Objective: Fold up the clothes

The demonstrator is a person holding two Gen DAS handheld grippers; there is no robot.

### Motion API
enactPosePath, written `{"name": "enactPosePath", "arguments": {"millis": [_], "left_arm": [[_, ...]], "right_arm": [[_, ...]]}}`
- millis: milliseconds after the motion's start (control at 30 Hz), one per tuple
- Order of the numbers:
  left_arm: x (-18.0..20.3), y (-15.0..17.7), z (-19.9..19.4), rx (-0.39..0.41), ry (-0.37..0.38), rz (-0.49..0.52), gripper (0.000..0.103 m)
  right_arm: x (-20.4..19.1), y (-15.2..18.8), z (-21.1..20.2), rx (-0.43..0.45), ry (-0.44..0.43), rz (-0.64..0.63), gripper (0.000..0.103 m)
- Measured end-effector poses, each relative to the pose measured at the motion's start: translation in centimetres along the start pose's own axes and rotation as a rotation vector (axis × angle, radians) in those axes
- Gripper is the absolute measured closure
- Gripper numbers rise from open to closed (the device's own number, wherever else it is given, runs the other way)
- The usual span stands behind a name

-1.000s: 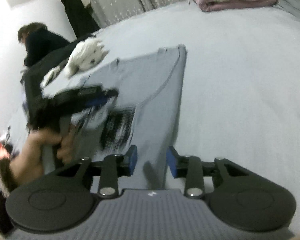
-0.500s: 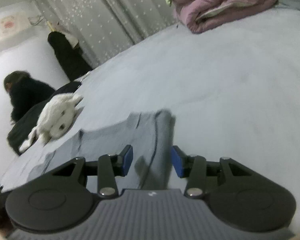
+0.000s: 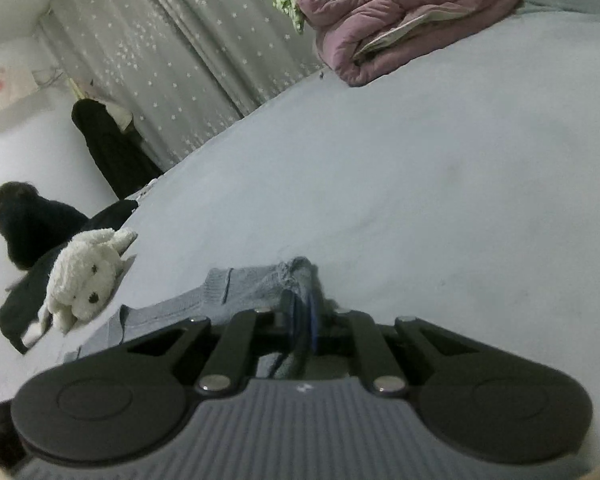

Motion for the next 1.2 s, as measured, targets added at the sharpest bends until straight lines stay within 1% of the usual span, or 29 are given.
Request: {"name": "enactPosePath", "arguments": {"millis": [67,133,267,333,367,400,433,500,533,600,633,700,767,900,1067,1200], "left_arm": [[-0.1,0.0,-0.2,0.004,0.012,-0.008,0.095],[0.0,0.0,-0.3,0.006,0.008,-0.001,0.093],[0.5,0.0,-0.4,0.009,0.009,0.031,0.082],[0.6,0.0,-0.4,0.011,0.014,0.036,0.076],[0.6,0.0,-0.5,0.012,0.016,0.038,0.071],[0.7,-0.1,-0.5,0.013,0.019,0.039,0.069],[0.7,-0.1,-0.6,0.014,0.021,0.041,0.068],[0.7,-0.1,-0.6,0.017,0.022,0.042,0.064],[0.7,-0.1,-0.7,0.019,0.021,0.042,0.063],[0.7,-0.2,-0.9,0.021,0.017,0.038,0.059],[0.5,-0.4,-1.1,0.022,0.011,0.031,0.057],[0.0,-0.6,-1.9,0.025,-0.005,0.011,0.048],[-0.5,-0.9,-2.9,0.018,-0.029,0.012,0.048],[-2.0,-1.6,-5.3,0.0,-0.107,0.052,0.04],[-4.3,-2.5,-8.0,-0.036,-0.245,0.127,0.036],[-5.8,-3.0,-10.1,-0.059,-0.327,0.18,0.031]], "right_arm": [[-0.1,0.0,-0.1,0.001,-0.003,-0.004,0.089],[-0.2,-0.1,-0.5,0.006,-0.006,-0.013,0.084],[-1.6,-0.7,-1.7,0.04,0.016,-0.058,0.083],[-2.8,-0.8,-2.6,0.058,-0.018,-0.082,0.083],[-3.3,-0.7,-2.8,0.064,-0.031,-0.096,0.08],[-3.9,-0.4,-2.8,0.063,-0.037,-0.12,0.069],[-4.4,0.1,-2.4,0.05,-0.031,-0.152,0.062],[-5.2,1.2,-1.5,0.02,-0.012,-0.22,0.062],[-5.4,1.8,-0.8,-0.001,0.015,-0.26,0.062],[-5.7,2.5,-0.1,-0.006,0.052,-0.321,0.062],[-5.9,2.5,-0.3,0.0,0.054,-0.331,0.062],[-5.9,2.4,-0.8,0.007,0.048,-0.328,0.061],[-6.1,2.5,-0.9,-0.012,0.051,-0.317,0.059],[-7.8,2.7,-1.7,-0.041,0.065,-0.335,0.059],[-11.2,2.7,-3.2,-0.066,0.013,-0.324,0.054],[-13.5,3.1,-3.8,-0.075,-0.007,-0.318,0.051]]}}
Point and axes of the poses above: each gripper's, at about its wrist camera, not at the fingertips, and z roughly the way its jaws point, x to its right, y to its underside, the point moved 6 cm from there along z, roughly the way its jaws point, and after that the axes turned 6 degrees about y, right-handed, at the moved point
